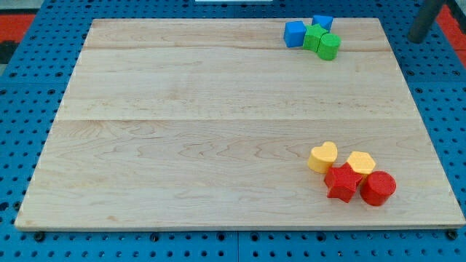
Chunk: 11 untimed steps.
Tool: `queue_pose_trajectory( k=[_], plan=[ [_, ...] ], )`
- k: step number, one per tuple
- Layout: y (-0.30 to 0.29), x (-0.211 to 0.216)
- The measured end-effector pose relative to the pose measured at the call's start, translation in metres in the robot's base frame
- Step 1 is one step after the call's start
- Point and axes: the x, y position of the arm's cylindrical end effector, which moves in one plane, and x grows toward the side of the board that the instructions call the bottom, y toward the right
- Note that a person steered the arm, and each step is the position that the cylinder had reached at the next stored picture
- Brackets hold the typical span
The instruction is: Slightly move the blue blocks towards the top center
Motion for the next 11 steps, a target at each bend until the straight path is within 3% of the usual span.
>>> queue_pose_trajectory(
  k=[1, 2, 4, 6, 7, 8, 9, 11],
  plan=[
    [-0.06, -0.034],
    [-0.123, -0.038],
    [-0.231, 0.024],
    [-0.285, 0.022],
    [-0.205, 0.002],
    [-0.091, 0.002],
    [-0.046, 0.024],
    [-0.176, 0.047]
  ],
)
